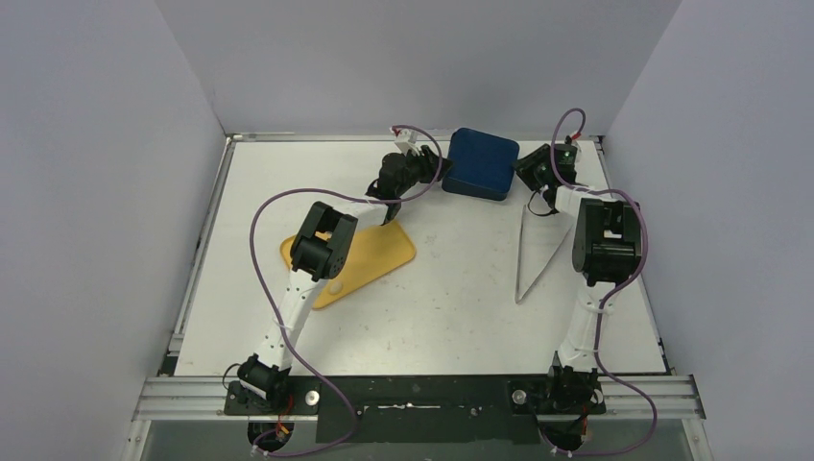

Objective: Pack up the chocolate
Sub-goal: Close the box lid on the packing box.

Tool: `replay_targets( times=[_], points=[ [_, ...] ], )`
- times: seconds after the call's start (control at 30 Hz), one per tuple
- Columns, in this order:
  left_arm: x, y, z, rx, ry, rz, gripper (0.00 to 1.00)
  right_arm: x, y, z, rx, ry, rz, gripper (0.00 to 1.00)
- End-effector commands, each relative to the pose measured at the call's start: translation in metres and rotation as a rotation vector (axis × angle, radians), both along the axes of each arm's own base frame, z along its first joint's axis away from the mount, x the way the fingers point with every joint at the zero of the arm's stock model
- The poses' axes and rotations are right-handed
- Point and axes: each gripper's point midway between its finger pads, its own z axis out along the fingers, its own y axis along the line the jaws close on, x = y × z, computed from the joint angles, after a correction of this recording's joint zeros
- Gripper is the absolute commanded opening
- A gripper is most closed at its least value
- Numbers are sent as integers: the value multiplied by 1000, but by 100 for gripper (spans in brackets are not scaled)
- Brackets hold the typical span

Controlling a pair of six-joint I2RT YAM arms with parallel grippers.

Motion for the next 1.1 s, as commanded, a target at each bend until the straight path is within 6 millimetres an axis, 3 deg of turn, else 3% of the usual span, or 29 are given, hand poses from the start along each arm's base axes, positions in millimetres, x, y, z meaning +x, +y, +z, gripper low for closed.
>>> replay_targets(
  times=[0.0, 0.33, 0.67, 0.87, 1.07],
  points=[
    [9, -1, 15, 2, -58, 29, 40, 14, 5, 20, -11, -70, 13, 33],
    [7, -5, 11, 4, -62, 4, 40, 28, 8, 42, -2, -158, 41, 28],
    [5, -7, 4, 6, -54, -7, 40, 37, 10, 42, -5, -182, 66, 27],
    [7, -8, 16, -9, -77, -8, 37, 40, 9, 41, -28, -180, 72, 27],
    [10, -16, 25, -27, -102, -12, 27, 45, 13, 44, -34, -201, 97, 25]
  ],
)
